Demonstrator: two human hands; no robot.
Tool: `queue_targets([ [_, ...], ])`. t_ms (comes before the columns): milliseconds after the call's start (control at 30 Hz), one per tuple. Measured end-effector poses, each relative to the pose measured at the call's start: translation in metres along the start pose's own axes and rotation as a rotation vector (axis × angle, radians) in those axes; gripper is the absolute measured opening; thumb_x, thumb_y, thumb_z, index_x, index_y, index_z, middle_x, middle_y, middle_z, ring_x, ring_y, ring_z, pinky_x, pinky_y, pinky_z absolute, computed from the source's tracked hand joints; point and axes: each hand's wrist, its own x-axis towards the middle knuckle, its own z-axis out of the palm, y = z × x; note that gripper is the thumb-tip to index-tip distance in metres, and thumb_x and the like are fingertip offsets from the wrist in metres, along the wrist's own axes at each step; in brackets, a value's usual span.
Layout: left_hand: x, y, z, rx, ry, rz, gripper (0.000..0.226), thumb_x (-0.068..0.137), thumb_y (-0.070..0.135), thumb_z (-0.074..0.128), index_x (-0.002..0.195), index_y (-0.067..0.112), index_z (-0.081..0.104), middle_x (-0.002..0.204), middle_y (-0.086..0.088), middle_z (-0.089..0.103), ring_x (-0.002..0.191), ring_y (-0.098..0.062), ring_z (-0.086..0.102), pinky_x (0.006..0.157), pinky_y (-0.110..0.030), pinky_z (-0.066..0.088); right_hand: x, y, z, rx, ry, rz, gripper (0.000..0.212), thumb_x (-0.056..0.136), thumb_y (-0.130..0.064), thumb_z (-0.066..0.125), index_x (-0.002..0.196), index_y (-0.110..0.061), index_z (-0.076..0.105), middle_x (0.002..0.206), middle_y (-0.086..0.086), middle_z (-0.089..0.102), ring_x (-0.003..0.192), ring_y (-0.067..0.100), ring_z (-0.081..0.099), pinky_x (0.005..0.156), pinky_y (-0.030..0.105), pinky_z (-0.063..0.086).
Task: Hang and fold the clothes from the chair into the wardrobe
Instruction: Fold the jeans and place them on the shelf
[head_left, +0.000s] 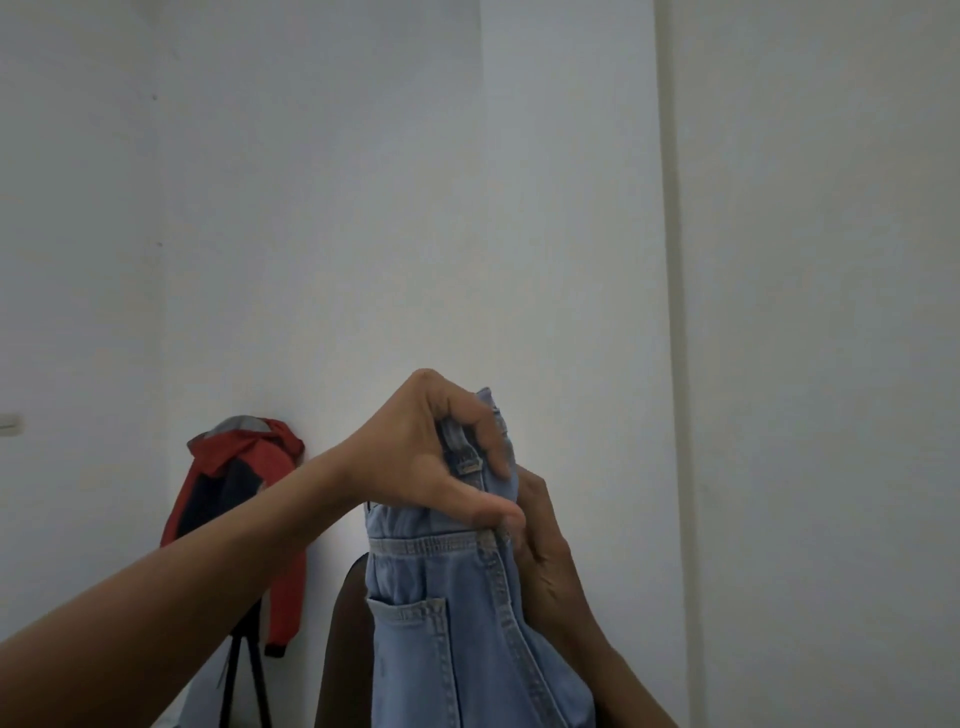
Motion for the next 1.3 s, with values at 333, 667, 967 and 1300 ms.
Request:
queue_targets([
  [333, 0.03, -0.008, 0.034, -0.249, 0.078, -0.044, 0.017, 0.078, 0.01, 0.07, 0.062, 0.008, 0.067, 0.059, 0.011, 0.065, 0.049, -0.002, 0.057, 0.051, -0.015, 0.042, 0.015, 0.018, -0.016, 0.201, 0.11, 0.093, 0.09, 0.079, -0.079, 0.052, 0.149, -0.025, 0.034, 0.142, -0.007, 0.05, 0.129, 0.01, 0.053, 0.104, 0.032, 0.048],
  [667, 0.069, -0.009, 0.064, -0.546, 0.011, -0.117, 0.05, 0.092, 0.043, 0.059, 0.06, 0.004, 0.062, 0.059, 0.002, 0.062, 0.051, -0.011, 0.056, 0.054, -0.021, 0.045, 0.022, 0.033, -0.071, 0.234, 0.054, -0.125, 0.099, 0.069, -0.052, 0.081, 0.141, -0.013, 0.026, 0.16, 0.01, 0.016, 0.15, 0.028, 0.02, 0.115, 0.034, 0.036],
  [967, 0.079, -0.006, 0.083, -0.71, 0.148, -0.104, 0.031, 0.087, 0.037, 0.057, 0.061, 0.026, 0.069, 0.046, 0.001, 0.036, 0.047, -0.003, 0.041, 0.052, -0.015, 0.04, 0.018, 0.027, -0.1, 0.425, -0.019, -0.23, 0.1, 0.057, -0.043, 0.093, 0.132, -0.029, 0.028, 0.131, 0.012, 0.047, 0.118, 0.038, 0.058, 0.09, 0.06, 0.052],
  [1300, 0.071, 0.01, 0.092, -0.397, 0.197, -0.327, 0.055, 0.066, 0.046, 0.089, 0.048, 0.025, 0.041, 0.047, 0.015, 0.041, 0.043, 0.002, 0.033, 0.044, -0.011, 0.028, 0.013, 0.024, -0.138, 0.248, -0.016, -0.197, 0.092, 0.048, -0.041, 0.098, 0.119, -0.03, 0.041, 0.102, -0.008, 0.069, 0.089, 0.02, 0.073, 0.068, 0.044, 0.06],
])
